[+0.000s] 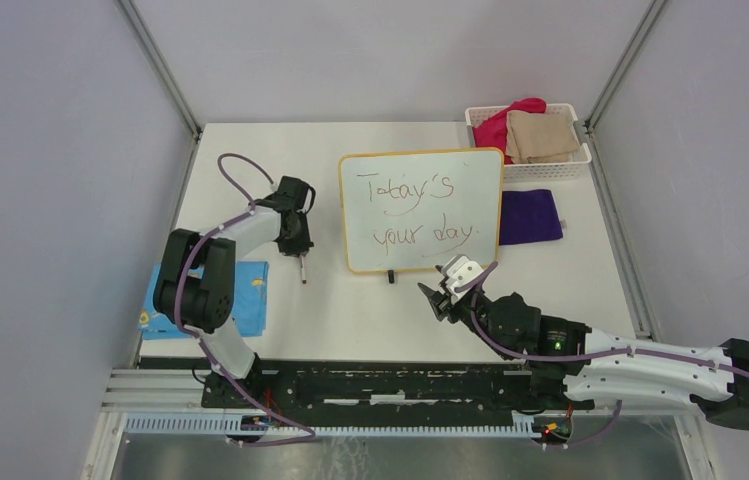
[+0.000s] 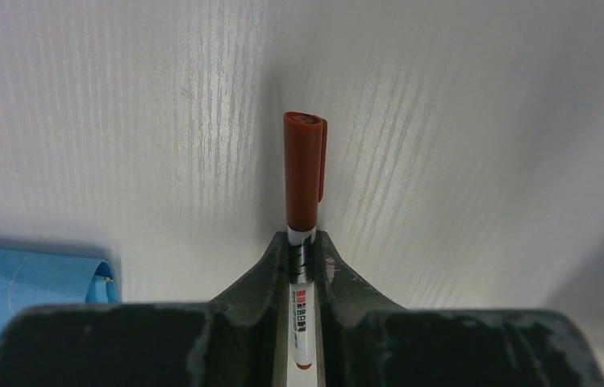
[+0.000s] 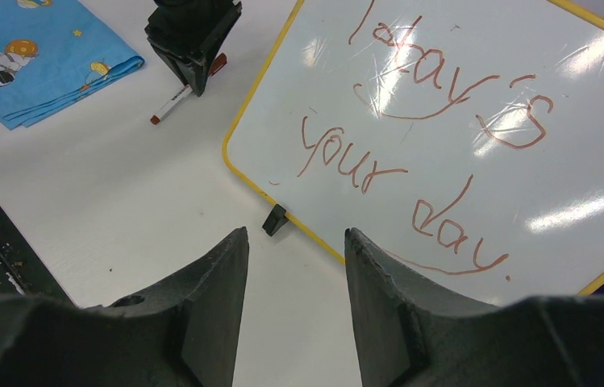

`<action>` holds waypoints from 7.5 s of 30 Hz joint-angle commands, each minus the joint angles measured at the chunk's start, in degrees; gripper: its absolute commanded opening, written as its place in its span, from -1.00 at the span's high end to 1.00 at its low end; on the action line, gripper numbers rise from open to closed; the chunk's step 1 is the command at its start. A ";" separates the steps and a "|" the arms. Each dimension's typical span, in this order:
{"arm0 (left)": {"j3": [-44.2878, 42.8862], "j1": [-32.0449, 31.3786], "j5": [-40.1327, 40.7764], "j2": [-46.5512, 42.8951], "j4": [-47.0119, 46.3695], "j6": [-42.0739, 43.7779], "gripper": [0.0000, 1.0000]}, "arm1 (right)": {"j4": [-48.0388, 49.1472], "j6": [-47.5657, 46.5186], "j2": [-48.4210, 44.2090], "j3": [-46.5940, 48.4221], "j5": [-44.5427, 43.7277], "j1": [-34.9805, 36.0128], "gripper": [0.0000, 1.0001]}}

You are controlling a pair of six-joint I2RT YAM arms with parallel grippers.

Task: Write a sentence on the whiteboard
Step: Place the whiteboard marker at the center of the board, then reset both arms

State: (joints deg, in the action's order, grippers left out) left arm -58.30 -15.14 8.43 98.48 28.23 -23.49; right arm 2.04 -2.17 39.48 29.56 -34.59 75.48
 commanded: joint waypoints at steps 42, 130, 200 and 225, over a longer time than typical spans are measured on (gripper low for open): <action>-1.39 -1.77 0.52 1.90 0.26 2.47 0.56 | 0.59 0.80 -1.45 1.71 -1.89 -0.09 -0.05; 14.90 -15.05 11.54 -57.81 -19.07 5.16 -0.41 | 5.24 8.02 29.39 24.52 -12.79 -14.97 -0.96; -12.60 -26.60 26.05 -46.21 -28.03 14.95 -0.99 | 22.07 -19.98 -1.45 17.19 -19.61 -16.73 -0.96; 1.76 -26.70 17.46 -44.34 -36.14 16.47 -0.99 | 19.13 -13.00 9.69 20.97 -26.50 -16.69 -0.96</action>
State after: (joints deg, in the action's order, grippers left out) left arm -56.18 -41.65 31.00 55.99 -4.03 -7.01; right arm 18.83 -11.51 49.82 49.71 -58.02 58.52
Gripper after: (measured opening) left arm 0.993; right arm 0.979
